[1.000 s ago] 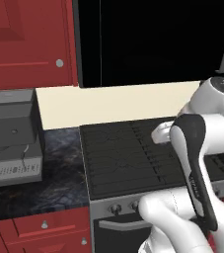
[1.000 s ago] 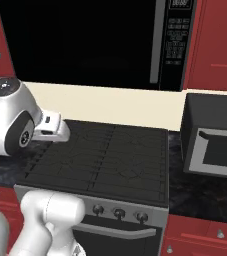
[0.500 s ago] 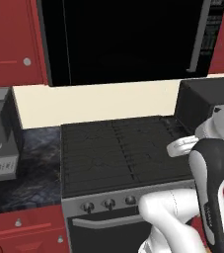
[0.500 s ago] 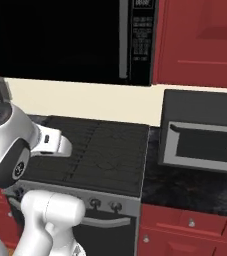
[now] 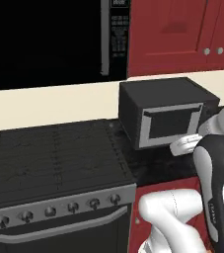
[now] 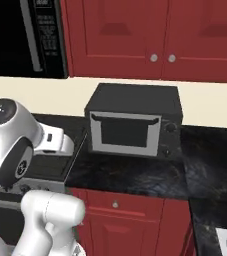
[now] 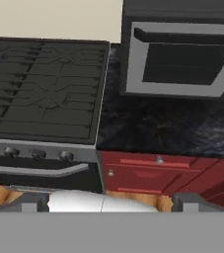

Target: Navigate to the dishwasher.

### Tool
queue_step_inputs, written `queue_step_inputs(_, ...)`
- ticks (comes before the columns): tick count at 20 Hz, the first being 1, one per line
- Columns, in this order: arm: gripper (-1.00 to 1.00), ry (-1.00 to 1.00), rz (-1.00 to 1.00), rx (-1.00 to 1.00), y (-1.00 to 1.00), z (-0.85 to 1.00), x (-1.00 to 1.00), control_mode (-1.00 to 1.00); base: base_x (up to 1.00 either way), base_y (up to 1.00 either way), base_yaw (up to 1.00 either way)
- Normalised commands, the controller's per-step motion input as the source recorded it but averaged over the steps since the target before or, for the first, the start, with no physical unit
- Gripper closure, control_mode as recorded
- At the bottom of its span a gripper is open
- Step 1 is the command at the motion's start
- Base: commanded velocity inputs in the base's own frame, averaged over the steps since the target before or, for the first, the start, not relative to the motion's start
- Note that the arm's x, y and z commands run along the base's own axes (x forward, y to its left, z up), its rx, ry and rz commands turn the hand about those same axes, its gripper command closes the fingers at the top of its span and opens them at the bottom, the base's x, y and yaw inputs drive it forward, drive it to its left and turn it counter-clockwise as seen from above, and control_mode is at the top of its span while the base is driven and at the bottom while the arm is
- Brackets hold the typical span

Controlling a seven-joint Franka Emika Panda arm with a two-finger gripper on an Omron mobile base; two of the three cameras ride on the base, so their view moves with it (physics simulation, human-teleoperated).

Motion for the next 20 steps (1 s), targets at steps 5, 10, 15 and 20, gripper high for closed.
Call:
queue_step_inputs(5, -1.0, 0.0, 0.0, 0.0, 0.0, 0.0, 0.0, 1.0, 0.0, -0.81, -0.7)
queue_step_inputs(10, -1.0, 0.0, 0.0, 0.0, 0.0, 0.0, 0.0, 1.0, 0.0, 0.0, -0.99)
queue_step_inputs(15, -1.0, 0.0, 0.0, 0.0, 0.0, 0.0, 0.0, 1.0, 0.0, 0.0, -1.0)
queue_step_inputs(20, -1.0, 0.0, 0.0, 0.0, 0.0, 0.0, 0.0, 1.0, 0.0, 0.0, -1.0)
